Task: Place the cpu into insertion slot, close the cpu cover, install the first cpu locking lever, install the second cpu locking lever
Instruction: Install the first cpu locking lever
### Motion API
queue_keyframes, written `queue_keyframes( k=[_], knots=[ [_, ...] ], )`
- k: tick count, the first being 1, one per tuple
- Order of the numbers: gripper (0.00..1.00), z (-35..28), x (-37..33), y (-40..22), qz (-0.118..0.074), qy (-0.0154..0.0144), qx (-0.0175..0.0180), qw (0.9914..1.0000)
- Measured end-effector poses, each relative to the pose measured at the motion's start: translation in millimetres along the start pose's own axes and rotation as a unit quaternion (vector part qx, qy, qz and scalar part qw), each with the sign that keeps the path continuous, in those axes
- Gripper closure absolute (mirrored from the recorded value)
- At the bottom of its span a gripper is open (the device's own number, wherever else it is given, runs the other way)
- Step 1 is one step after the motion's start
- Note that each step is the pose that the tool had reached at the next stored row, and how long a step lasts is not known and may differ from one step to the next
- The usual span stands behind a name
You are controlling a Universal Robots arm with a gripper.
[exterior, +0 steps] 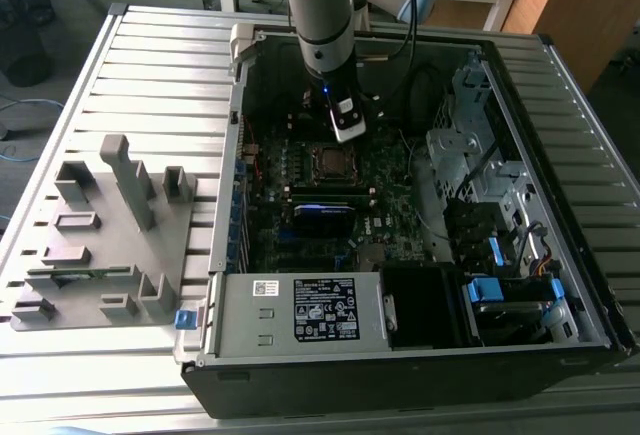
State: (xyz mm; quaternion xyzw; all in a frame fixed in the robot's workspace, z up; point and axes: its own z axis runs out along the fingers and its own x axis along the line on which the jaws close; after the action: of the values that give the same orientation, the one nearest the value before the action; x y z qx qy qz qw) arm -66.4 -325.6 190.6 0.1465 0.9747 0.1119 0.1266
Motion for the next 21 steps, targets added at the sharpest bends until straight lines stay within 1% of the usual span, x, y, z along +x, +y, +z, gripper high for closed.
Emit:
queue_keyframes(
  k=[1, 2, 3, 4, 5, 6, 7, 8, 9, 10, 14, 16, 19, 21],
  knots=[
    [0.89, 0.5, 0.1, -0.2, 0.0, -0.0012, -0.0003, 1.0],
    [0.89, 1.7, 0.2, -0.1, 0.0, -0.0028, -0.0015, 0.99999],
    [0.89, 1.9, 0.2, -0.2, -0.001, -0.0037, -0.0016, 0.99999],
    [0.89, 2.0, 0.2, -0.3, -0.001, -0.0042, -0.0016, 0.99999],
    [0.89, 1.9, 0.2, -0.3, -0.001, -0.004, -0.0024, 0.99999],
    [0.89, 1.9, 0.3, -0.4, 0.0, -0.0032, -0.0053, 0.99998],
    [0.89, 1.9, 0.3, -0.4, 0.001, -0.0022, -0.009, 0.99996],
    [0.89, 1.5, 0.2, -0.2, 0.002, -0.0015, -0.0114, 0.99993],
    [0.89, 0.9, 0.0, 0.0, 0.003, -0.001, -0.0133, 0.99991],
    [0.89, -0.1, -0.2, 0.4, 0.003, -0.0008, -0.0144, 0.99989],
    [0.89, -8.4, -2.0, 2.5, 0.004, 0.0001, -0.0152, 0.99988],
    [0.89, -13.3, -3.2, 3.8, 0.004, 0.0023, -0.0143, 0.99989],
    [0.89, -20.6, -4.8, 5.8, 0.006, 0.0067, -0.0114, 0.99989],
    [0.89, -22.6, -5.3, 6.2, 0.008, 0.009, -0.0064, 0.99991]
  ],
)
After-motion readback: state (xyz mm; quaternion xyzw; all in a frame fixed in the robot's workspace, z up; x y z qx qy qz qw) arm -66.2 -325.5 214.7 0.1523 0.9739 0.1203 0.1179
